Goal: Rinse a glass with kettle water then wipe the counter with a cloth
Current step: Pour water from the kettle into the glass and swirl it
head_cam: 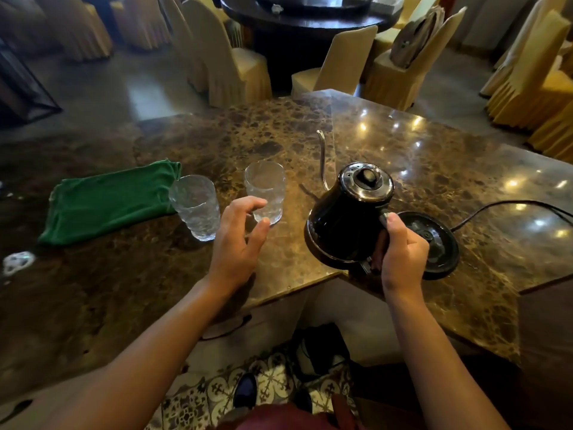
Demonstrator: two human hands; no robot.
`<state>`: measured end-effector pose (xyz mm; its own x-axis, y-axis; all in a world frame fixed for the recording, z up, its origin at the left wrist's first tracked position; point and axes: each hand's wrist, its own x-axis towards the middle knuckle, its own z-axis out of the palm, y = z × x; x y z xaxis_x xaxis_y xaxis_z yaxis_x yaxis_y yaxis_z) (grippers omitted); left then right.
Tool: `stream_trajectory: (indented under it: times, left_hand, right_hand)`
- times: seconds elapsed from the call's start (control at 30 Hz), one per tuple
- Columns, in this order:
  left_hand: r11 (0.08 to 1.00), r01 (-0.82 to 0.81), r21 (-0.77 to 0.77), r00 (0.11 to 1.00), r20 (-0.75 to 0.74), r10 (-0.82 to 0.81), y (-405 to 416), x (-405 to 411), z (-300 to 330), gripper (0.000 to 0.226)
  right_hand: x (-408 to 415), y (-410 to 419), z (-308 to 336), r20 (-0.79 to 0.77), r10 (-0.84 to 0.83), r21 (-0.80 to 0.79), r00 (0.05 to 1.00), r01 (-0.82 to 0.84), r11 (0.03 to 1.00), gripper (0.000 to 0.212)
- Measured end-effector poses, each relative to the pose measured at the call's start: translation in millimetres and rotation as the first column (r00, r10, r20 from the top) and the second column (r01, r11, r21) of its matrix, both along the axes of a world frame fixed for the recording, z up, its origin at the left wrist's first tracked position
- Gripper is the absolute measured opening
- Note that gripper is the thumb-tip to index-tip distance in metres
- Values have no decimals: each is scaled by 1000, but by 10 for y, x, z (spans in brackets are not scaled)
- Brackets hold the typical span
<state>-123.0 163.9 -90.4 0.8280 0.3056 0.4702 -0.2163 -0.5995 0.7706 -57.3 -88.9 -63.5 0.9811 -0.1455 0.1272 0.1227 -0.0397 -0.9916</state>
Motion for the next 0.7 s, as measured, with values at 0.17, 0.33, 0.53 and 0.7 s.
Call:
stream_trajectory:
  times: [0.17, 0.33, 0.53, 0.7]
  left_hand:
    - [985, -137, 106, 989, -33, 141, -14, 70, -85, 71]
    - [994, -106, -29, 970, -223, 97, -68, 297, -87, 114]
    - [966, -184, -182, 960, -243, 137, -24, 610, -106, 128]
    - [940, -233, -250, 959, -219, 180, 107, 804, -83, 112]
  right_hand:
    - [-15, 37, 24, -14, -20, 13, 1000, 20, 1000, 53]
    - [-20, 32, -5, -20, -22, 2, 1000, 22, 1000, 66]
    - [-69, 43, 64, -4, -35, -1, 999, 35, 999, 75]
    - [-58, 24, 79, -66, -4, -20, 998, 3, 1000, 66]
